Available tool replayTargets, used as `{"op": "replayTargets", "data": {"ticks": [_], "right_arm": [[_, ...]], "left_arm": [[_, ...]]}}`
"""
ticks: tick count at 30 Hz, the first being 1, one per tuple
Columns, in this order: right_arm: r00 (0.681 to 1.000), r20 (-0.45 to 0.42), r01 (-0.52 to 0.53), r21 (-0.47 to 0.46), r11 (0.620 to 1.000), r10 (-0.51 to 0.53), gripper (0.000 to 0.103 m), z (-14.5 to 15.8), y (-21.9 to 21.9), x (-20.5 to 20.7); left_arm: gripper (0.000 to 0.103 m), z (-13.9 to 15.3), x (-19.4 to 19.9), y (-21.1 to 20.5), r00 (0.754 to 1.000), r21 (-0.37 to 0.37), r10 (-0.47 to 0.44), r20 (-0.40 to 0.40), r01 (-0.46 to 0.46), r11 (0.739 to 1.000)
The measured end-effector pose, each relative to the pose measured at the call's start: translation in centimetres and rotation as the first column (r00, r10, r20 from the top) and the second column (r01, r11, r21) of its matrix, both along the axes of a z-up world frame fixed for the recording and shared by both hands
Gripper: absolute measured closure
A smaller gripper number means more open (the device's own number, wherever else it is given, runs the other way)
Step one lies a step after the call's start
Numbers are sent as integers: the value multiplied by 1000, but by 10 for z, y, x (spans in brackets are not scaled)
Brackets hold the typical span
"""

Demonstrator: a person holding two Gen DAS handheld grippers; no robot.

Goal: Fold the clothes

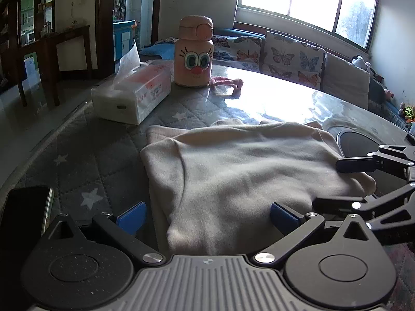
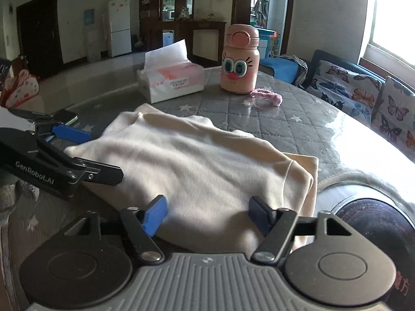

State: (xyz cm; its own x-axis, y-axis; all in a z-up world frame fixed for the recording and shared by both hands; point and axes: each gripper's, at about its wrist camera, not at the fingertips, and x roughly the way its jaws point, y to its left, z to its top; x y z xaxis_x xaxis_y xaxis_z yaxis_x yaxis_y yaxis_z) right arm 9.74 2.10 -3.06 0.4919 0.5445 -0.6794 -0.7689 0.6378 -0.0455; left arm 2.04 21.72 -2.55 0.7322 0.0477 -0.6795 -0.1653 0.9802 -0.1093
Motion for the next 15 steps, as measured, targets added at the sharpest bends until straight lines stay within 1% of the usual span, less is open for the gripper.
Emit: {"op": "replayTargets", "data": {"ticks": [1, 4, 9, 11, 15], "right_arm": [[1000, 2, -5, -7, 1000, 5, 23, 0, -1, -2], [1000, 22, -2, -15, 1000, 2, 21, 2, -2, -6], [999, 38, 21, 31, 999, -23, 14, 12, 1, -2], [999, 43, 31, 41, 999, -33, 10, 13, 6, 3], [999, 40, 35, 43, 998, -37, 9, 8, 17, 9]], "left_arm": [[0, 0, -1, 0, 1000, -3, 3, -1, -3, 1000], [0, 4, -5, 1, 1000, -11, 5, 16, -5, 1000], [0, 14, -6, 4, 998, 13, 26, 49, -27, 1000], [0, 11, -7, 7, 998, 19, 40, 40, -41, 999], [0, 7, -7, 13, 998, 32, 67, 23, -67, 997]]}}
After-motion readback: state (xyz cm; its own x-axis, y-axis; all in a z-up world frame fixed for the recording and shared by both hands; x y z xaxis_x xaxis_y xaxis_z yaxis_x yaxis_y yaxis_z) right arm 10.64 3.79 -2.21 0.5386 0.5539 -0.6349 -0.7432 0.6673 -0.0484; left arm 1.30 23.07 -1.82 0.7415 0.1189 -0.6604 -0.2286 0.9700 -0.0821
